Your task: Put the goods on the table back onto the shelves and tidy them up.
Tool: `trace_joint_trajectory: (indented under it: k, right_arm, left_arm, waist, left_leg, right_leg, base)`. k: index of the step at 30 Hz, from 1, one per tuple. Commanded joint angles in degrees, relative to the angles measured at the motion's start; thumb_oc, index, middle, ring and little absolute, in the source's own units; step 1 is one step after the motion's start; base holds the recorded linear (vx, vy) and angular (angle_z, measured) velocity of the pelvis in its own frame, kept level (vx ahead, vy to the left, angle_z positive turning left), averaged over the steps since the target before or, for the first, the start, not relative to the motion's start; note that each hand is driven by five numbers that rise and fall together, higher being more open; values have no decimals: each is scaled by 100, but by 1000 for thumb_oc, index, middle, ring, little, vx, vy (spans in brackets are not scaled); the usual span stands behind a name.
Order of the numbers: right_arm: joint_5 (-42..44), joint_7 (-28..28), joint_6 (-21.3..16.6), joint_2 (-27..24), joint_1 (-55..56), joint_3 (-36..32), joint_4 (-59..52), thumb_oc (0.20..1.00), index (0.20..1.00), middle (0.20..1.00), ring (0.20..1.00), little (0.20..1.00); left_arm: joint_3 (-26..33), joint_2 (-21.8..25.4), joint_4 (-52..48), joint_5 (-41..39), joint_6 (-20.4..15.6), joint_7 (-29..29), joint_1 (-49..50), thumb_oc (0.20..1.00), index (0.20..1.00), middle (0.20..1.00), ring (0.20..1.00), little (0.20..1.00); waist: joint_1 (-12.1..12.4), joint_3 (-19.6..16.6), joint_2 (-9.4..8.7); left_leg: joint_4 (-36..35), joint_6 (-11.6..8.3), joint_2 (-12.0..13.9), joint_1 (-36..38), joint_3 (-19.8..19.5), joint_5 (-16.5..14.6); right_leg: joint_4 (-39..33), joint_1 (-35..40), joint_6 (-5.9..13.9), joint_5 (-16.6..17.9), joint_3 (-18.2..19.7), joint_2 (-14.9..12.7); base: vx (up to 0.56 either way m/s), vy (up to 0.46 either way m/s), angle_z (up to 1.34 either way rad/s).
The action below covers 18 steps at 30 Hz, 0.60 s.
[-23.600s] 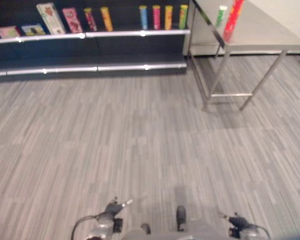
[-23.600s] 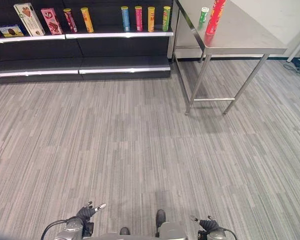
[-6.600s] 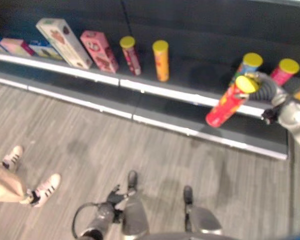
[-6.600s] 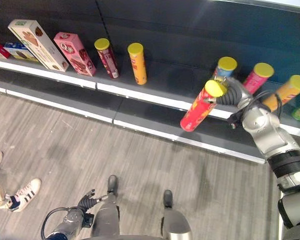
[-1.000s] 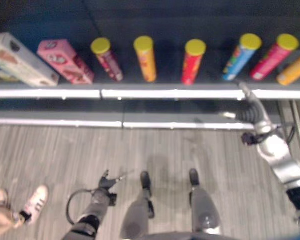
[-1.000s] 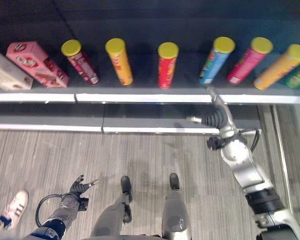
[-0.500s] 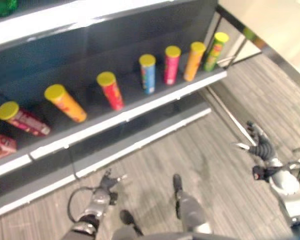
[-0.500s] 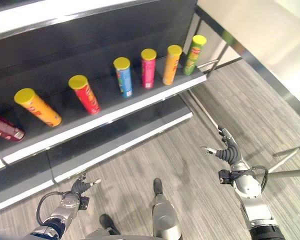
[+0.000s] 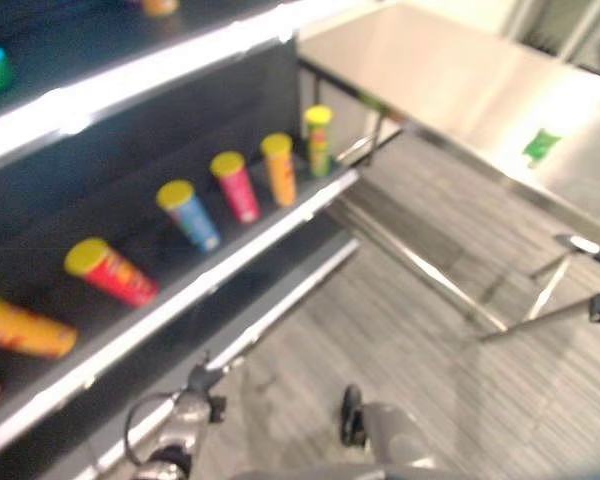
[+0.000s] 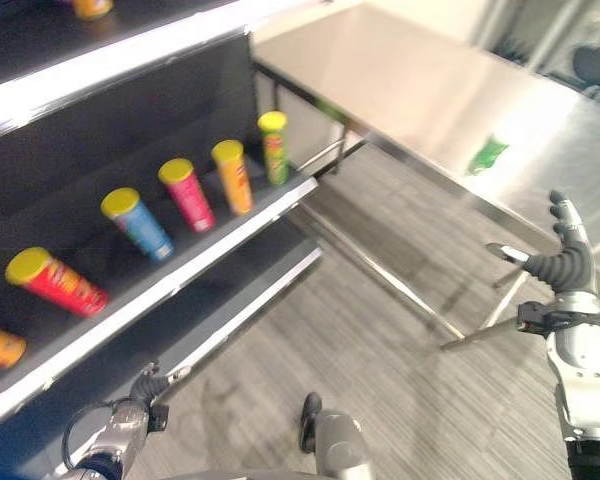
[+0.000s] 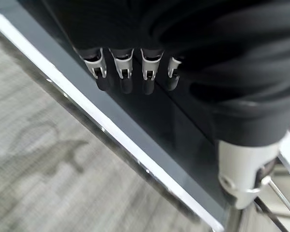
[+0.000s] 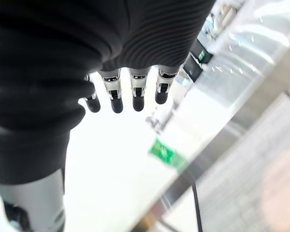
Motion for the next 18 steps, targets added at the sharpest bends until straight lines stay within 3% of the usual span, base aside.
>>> trace_joint_trajectory:
  k: [1, 2, 5, 8, 10, 12, 15, 17, 18]
  right_arm:
    - [-270, -424, -427, -152, -422, -314, -143, 1000, 1000, 1000, 1000, 1000]
    - [-342, -519, -449, -239, -430, -398, -45, 1000, 1000, 1000, 1000, 1000]
    - [-238, -669, -502, -284, -530, -566, 125, 1000, 1000, 1000, 1000, 1000]
    - [-172, -664, -501, -556, -833, -360, 398, 1000, 1000, 1000, 1000, 1000]
    - [-121, -647, -498, -612, -1052, -170, 492, 1000, 1000, 1000, 1000, 1000]
    - [62, -533, -466, -595, -1484, 220, 600, 1000, 1000, 1000, 1000, 1000]
    - [73, -481, -432, -544, -1755, 547, 719, 1000, 1000, 1000, 1000, 1000]
    - [-68, -386, -346, -403, -1884, 865, 682, 1000, 1000, 1000, 1000, 1000]
    - [-186, -329, -289, -398, -1913, 937, 653, 1000, 1000, 1000, 1000, 1000]
  left_arm:
    - [-141, 232, -632, 20, -300, 304, 519, 1000, 1000, 1000, 1000, 1000]
    - [-209, 183, -679, 64, -298, 332, 590, 1000, 1000, 1000, 1000, 1000]
    - [-276, 207, -741, 111, -268, 257, 749, 1000, 1000, 1000, 1000, 1000]
    - [-404, 300, -741, 166, -218, 176, 828, 1000, 1000, 1000, 1000, 1000]
    - [-407, 267, -536, 134, -196, 169, 796, 1000, 1000, 1000, 1000, 1000]
    - [-332, 154, 138, 0, -146, 228, 721, 1000, 1000, 1000, 1000, 1000]
    - [-308, 101, 408, -7, -144, 308, 641, 1000, 1000, 1000, 1000, 1000]
    - [-251, 98, 437, -63, -131, 364, 575, 1000, 1000, 1000, 1000, 1000]
    - [-245, 114, 436, -58, -107, 364, 507, 1000, 1000, 1000, 1000, 1000]
  waist:
    - [214, 44, -280]
    - [267, 59, -265]
    - [416, 131, -175]
    - [544, 293, -36]
    - [549, 345, -25]
    - [490, 336, -24]
    - [461, 247, -97]
    - [510, 174, -97]
    - [525, 209, -99]
  left_leg:
    - [-687, 436, -1412, -1007, -1056, -1263]
    - [-780, 468, -1694, -1144, -1187, -1317]
    - [-1126, 541, -2347, -1721, -1458, -952]
    - [-1514, 417, -2671, -2021, -1721, -469]
    - [-1574, 426, -2667, -1952, -1751, -449]
    - [-1757, 598, -2563, -1665, -1773, -453]
    - [-1730, 676, -2441, -1555, -1530, -553]
    - [-1731, 833, -2314, -1313, -1260, -741]
    - [-1707, 892, -2278, -1213, -1206, -818]
  right_leg:
    - [-489, 821, 1248, -577, 269, -548]
    - [-501, 838, 1237, -584, 371, -455]
    - [-594, 921, 1217, -581, 621, -207]
    - [-562, 1112, 1156, -727, 956, 173]
    - [-462, 1129, 1138, -803, 1115, 264]
    - [-268, 1173, 1146, -996, 1416, 359]
    - [-80, 1183, 1235, -1137, 1535, 232]
    - [668, 1018, 1400, -997, 1426, -113]
    - [1109, 860, 1506, -758, 1343, -282]
  base:
    - [189, -327, -128]
    - [148, -271, -120]
    - [99, -134, -86]
    - [142, -77, -110]
    - [104, -13, -115]
    - [235, 54, -32]
    - [229, 59, -88]
    - [232, 70, -78]
    - [136, 8, -85]
